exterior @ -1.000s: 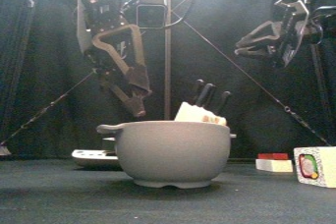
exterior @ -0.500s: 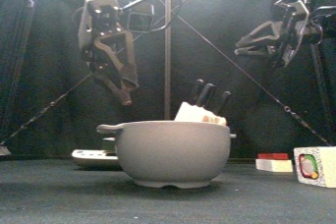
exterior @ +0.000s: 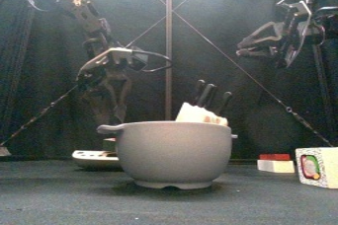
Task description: Grab sushi piece off stove
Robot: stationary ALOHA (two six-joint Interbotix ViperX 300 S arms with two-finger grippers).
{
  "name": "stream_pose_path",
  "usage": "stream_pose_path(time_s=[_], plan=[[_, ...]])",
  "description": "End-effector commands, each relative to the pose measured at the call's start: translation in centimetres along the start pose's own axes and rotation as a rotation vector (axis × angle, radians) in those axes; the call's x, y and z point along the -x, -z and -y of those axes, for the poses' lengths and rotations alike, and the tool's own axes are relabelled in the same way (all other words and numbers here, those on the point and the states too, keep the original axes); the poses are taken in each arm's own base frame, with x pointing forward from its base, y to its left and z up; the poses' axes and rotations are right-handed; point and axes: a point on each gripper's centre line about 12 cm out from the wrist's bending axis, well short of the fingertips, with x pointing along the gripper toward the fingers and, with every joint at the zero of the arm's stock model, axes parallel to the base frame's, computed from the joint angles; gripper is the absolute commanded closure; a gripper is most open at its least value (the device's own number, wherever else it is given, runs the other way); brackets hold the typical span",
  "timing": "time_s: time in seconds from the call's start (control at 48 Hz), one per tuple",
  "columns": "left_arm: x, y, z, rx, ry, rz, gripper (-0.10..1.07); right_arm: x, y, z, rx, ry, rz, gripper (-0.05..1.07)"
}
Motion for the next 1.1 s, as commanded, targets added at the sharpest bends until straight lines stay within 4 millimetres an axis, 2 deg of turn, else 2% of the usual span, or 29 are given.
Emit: stream_pose_path(time_s=[0.0,0.396,0.625,1.083], plan=[[0.7,-1.4,0.3,0.012,-0.017,0.052,0.10,-0.2,-0.4,-0.1,-0.001,-0.004,0.013,0.34],[-0.9,-1.1,0.5,0.045,-0.044,0.041,-0.03,-0.2,-0.4,-0.1,-0.001,-0.004,0.013,0.34],[-2.1,-1.0,0.5,0.064,-0.062,0.020,-0.03,-0.2,-0.4,-0.1,-0.003,-0.004,0.013,0.34],[-2.8,-0.9,0.2,0.068,-0.079,0.006,-0.01,-0.2,-0.4,0.0,-0.003,-0.002,0.014,0.34]])
